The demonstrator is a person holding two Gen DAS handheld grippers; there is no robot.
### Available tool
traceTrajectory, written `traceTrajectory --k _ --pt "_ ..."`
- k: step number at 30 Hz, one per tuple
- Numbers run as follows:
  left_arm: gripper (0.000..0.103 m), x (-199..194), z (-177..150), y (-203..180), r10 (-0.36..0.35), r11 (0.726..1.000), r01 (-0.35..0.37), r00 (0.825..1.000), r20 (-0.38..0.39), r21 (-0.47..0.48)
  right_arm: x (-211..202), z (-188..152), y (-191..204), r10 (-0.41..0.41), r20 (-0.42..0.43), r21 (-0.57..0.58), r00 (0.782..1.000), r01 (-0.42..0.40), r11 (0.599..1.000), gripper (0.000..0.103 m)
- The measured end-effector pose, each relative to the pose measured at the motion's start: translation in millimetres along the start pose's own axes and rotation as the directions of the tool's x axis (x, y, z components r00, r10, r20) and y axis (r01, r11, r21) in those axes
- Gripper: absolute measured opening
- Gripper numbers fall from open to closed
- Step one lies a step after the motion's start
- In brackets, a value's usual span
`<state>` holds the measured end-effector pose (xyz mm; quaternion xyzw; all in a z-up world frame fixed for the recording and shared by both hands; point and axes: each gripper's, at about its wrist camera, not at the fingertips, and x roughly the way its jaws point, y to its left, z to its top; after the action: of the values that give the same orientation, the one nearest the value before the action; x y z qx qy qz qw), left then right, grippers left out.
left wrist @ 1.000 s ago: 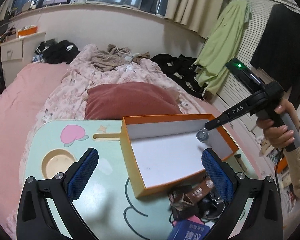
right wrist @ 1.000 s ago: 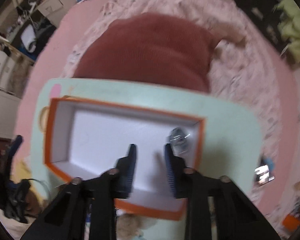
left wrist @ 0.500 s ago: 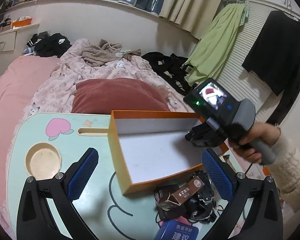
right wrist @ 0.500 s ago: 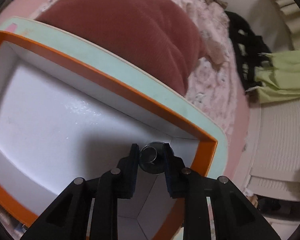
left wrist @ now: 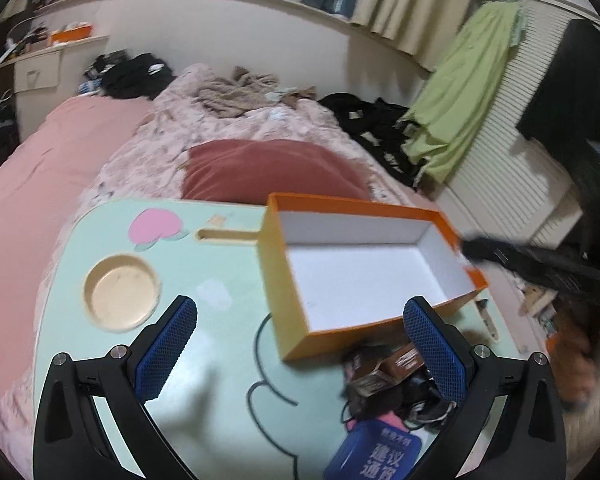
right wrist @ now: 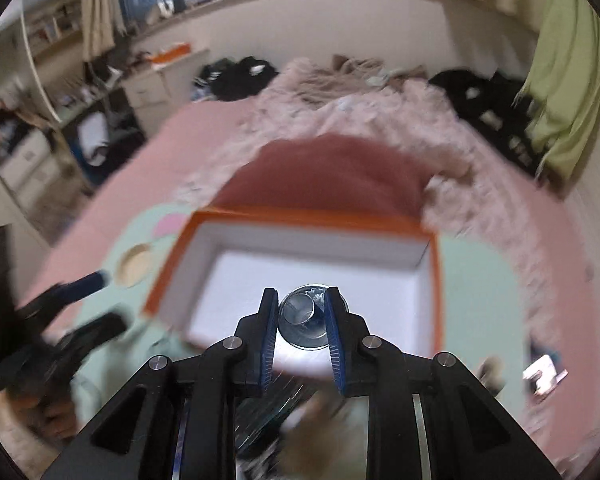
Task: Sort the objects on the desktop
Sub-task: 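Reach into the orange box and grasp the silver round can with the right gripper, then lift the silver can out and set it by the toy car, open right gripper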
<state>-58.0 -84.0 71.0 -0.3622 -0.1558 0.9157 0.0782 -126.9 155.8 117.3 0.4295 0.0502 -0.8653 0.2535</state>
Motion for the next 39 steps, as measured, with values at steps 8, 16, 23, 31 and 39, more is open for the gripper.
traceTrajectory --k 8,16,23,31,39 --pt "0.103 -15.3 -28.6 -11.5 0.037 0.999 -0.037 0.999 -0.005 0.015 5.5 -59.2 -3.9 0.054 -0.026 0.082 0.998 -0.052 0.995 0.023" --pt "0.103 -16.7 -58.3 -39.9 -0.001 0.999 0.002 1.000 -0.023 0.053 42.1 -77.3 -25.0 0.012 -0.050 0.138 0.999 -0.005 0.990 0.026" --pt "0.103 -25.9 -69.1 -47.0 0.023 0.996 -0.022 1.000 -0.012 0.085 -23.5 -102.5 -13.7 -0.026 0.163 0.099 0.986 0.010 0.995 0.075" --pt "0.103 -37.0 -98.2 -55.6 0.027 0.981 -0.012 0.997 -0.072 0.194 -44.0 -166.8 -18.6 -0.145 0.140 0.030 0.979 0.142 0.989 0.081" --pt "0.103 -7.9 -129.7 -78.1 0.097 0.936 -0.021 0.975 -0.201 0.352 -25.8 -197.7 -20.4 -0.220 0.116 0.040 0.969 0.216 0.975 0.088"
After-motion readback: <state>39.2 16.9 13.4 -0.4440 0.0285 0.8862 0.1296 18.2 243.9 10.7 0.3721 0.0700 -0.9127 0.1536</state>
